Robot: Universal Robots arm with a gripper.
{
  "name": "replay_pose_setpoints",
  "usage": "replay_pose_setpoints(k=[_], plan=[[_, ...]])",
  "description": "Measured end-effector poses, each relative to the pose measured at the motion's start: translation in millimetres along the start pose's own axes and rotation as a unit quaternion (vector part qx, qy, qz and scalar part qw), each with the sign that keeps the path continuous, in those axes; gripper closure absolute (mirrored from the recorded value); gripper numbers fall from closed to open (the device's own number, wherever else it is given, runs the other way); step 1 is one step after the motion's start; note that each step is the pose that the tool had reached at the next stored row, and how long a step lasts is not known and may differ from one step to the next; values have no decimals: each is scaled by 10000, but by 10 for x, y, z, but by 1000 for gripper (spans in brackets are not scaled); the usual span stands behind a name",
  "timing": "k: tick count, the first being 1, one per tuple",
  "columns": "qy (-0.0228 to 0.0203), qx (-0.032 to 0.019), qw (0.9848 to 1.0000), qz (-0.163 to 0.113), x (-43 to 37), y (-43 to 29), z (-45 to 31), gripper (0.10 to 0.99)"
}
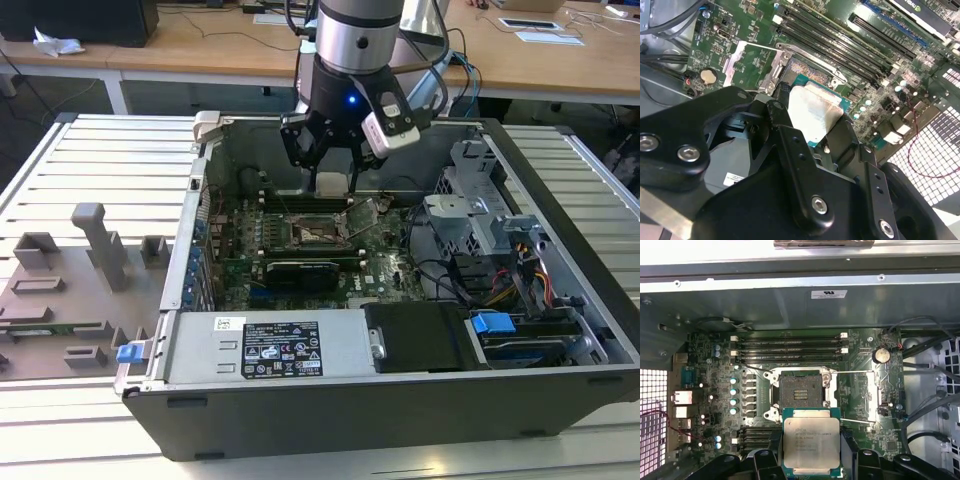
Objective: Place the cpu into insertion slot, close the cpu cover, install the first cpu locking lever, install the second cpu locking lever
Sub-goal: 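Place the cpu into insertion slot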
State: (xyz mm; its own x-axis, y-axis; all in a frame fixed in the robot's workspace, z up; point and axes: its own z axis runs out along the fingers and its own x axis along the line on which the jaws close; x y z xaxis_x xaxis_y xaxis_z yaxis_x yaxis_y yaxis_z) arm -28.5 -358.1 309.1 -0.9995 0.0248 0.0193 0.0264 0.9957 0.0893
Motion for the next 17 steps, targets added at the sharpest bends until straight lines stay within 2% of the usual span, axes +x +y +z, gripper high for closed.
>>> replay_pose_setpoints(k=[17], plan=[[0,0,10000,0,-2,-8,90,541]])
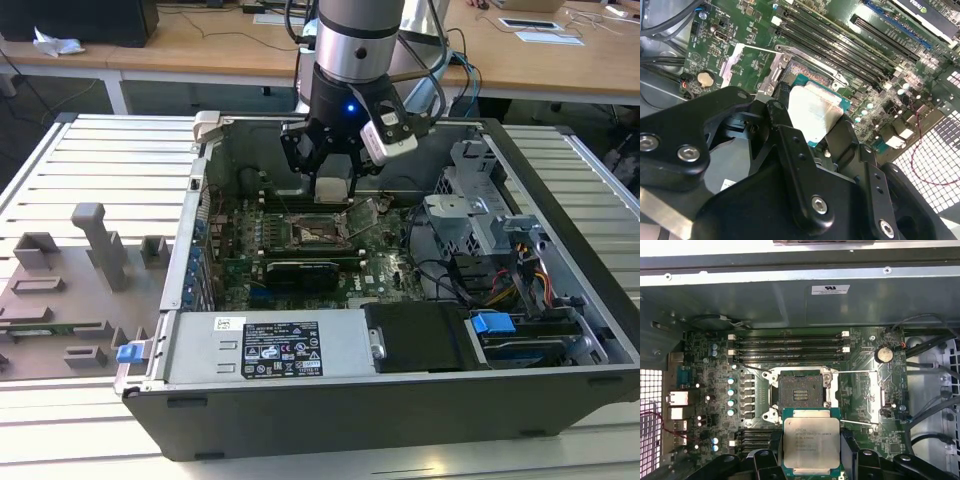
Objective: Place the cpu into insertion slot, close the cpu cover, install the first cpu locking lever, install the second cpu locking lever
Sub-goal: 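Place the cpu into insertion slot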
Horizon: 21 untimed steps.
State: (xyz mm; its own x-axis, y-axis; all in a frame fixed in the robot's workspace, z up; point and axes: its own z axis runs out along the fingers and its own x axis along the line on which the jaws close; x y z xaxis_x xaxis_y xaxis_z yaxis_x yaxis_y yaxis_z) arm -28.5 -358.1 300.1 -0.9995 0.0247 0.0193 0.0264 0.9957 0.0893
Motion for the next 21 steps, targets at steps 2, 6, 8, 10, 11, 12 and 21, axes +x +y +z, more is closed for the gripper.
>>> replay_pose_setpoints(k=[2,6,8,10,11,12,21], plan=[[0,0,10000,0,0,-1,10,541],[0,0,10000,0,-1,-3,35,541],[0,0,10000,0,-1,-4,42,541],[0,0,10000,0,-1,-5,57,541],[0,0,10000,0,-1,-6,65,541],[0,0,10000,0,-1,-6,71,541],[0,1,10000,0,-2,-11,117,541]])
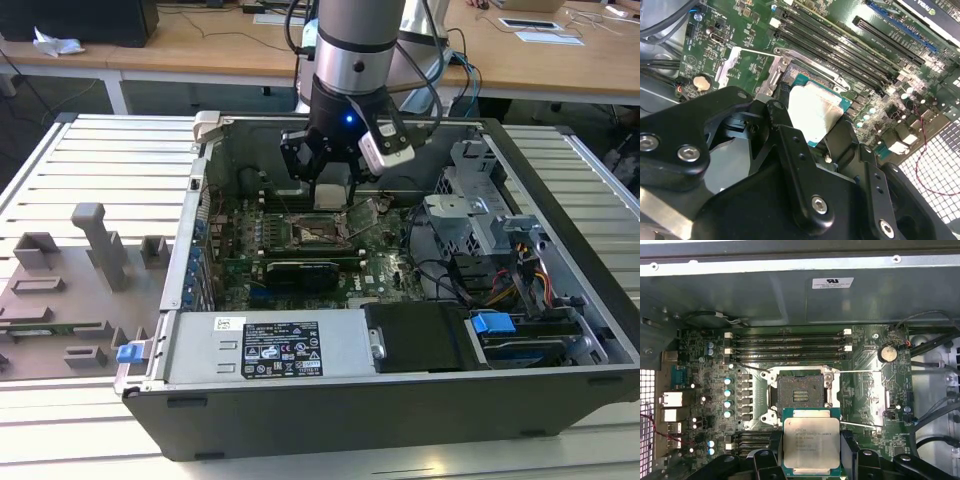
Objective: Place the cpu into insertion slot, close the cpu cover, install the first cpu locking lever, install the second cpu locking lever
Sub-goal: 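Place the cpu into insertion slot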
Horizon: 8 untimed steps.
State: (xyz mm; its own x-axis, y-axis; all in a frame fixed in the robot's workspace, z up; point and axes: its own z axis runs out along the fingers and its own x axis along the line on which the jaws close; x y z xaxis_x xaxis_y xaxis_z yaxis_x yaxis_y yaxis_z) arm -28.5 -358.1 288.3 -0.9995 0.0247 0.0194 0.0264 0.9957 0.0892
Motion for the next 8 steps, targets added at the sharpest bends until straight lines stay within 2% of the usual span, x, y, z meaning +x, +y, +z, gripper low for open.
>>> replay_pose_setpoints(k=[8], plan=[[0,0,10000,0,-1,-3,37,541]])
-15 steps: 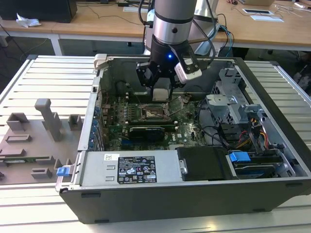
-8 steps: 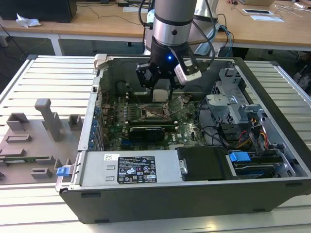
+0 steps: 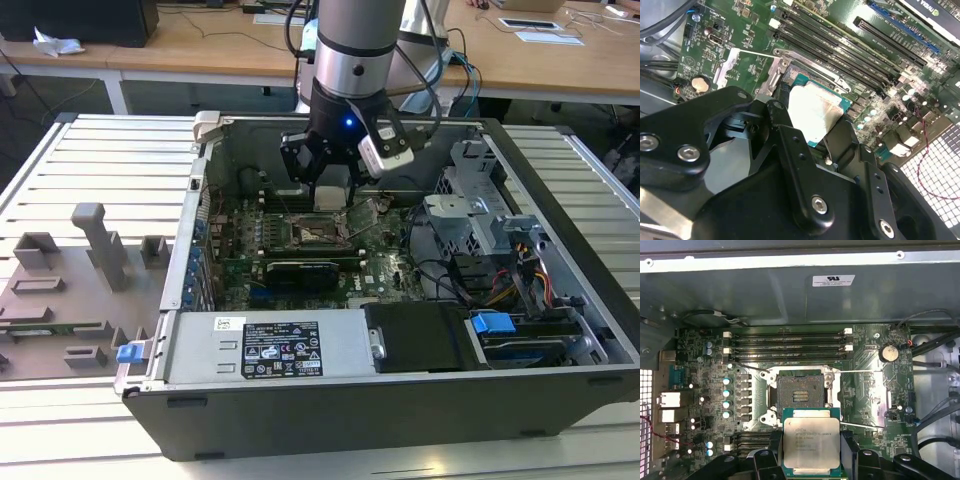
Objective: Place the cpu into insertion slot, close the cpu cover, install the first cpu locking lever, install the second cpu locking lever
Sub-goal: 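Place the cpu into insertion slot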
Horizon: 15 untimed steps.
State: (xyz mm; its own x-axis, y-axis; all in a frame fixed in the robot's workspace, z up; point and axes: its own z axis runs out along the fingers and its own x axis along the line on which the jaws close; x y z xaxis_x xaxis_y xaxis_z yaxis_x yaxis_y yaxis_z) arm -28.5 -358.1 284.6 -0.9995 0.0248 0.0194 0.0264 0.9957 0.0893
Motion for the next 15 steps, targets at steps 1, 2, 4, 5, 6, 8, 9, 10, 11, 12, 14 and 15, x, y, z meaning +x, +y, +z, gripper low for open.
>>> replay_pose_setpoints(k=[1,2,4,5,6,8,9,10,11,12,14,15], plan=[[0,0,10000,0,0,-1,8,541],[0,0,10000,0,0,-1,12,541],[0,0,10000,0,0,-2,22,541],[0,0,10000,0,-1,-2,25,541],[0,0,10000,0,-1,-3,31,541],[0,0,10000,0,-1,-4,44,541],[0,0,10000,0,-1,-5,51,541],[-1,-1,10000,0,-1,-5,58,541],[0,0,10000,0,-1,-6,64,541],[0,0,10000,0,-1,-6,68,541],[0,0,10000,0,-2,-7,78,541],[0,0,10000,0,-2,-8,85,541]])
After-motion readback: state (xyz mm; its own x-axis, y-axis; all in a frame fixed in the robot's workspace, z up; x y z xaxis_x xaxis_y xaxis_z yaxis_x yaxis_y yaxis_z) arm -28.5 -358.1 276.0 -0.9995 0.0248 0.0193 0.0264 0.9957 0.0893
